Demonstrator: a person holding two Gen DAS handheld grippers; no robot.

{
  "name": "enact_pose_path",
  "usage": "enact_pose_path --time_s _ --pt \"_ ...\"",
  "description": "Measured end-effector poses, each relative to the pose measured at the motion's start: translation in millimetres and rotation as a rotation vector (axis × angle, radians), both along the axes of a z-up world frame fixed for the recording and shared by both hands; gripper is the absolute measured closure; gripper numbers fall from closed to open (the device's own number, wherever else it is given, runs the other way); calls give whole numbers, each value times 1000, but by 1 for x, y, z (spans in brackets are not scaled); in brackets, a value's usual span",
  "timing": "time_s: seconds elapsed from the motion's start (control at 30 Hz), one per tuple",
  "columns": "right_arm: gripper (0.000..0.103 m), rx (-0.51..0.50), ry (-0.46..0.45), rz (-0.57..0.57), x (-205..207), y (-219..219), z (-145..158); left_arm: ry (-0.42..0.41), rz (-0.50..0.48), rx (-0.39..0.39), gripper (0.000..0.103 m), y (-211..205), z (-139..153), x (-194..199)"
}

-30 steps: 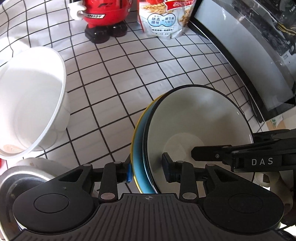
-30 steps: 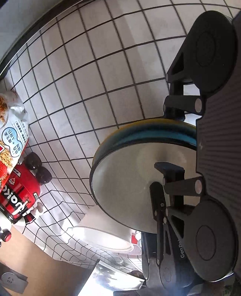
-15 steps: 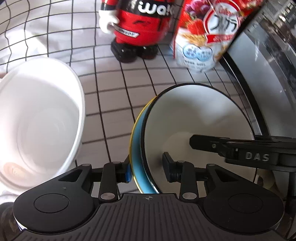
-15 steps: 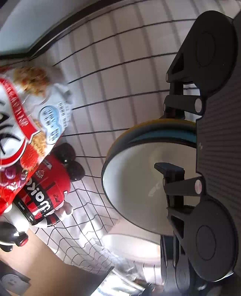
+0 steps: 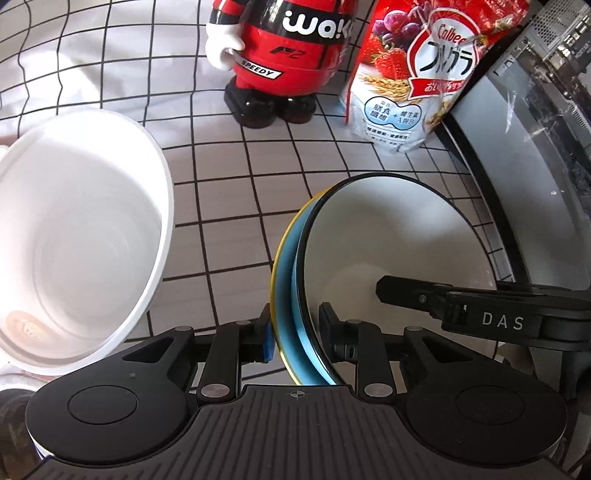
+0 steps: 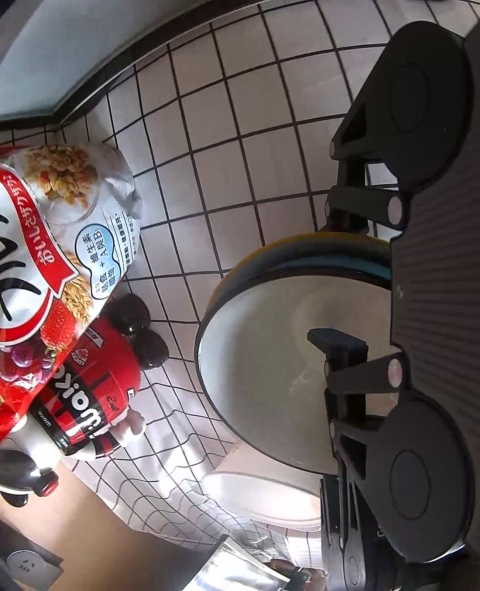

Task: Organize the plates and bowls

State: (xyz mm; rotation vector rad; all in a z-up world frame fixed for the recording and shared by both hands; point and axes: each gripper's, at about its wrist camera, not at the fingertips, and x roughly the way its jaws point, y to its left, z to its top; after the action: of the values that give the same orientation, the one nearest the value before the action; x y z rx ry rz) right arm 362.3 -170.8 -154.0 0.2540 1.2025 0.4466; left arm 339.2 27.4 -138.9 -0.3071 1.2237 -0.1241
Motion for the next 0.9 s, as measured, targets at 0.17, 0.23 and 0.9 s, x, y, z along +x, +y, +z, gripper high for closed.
enact_pose_path --time_s 0.17,0.23,0.9 --pt "55 -12 -24 -13 -12 -3 8 -7 -7 -9 72 0 2 -5" --pt "55 -19 -44 -20 -16 -4 13 -11 -10 -3 71 -1 3 -8" --pt "55 -133 -157 -88 -42 3 35 -215 71 -66 69 47 49 -50"
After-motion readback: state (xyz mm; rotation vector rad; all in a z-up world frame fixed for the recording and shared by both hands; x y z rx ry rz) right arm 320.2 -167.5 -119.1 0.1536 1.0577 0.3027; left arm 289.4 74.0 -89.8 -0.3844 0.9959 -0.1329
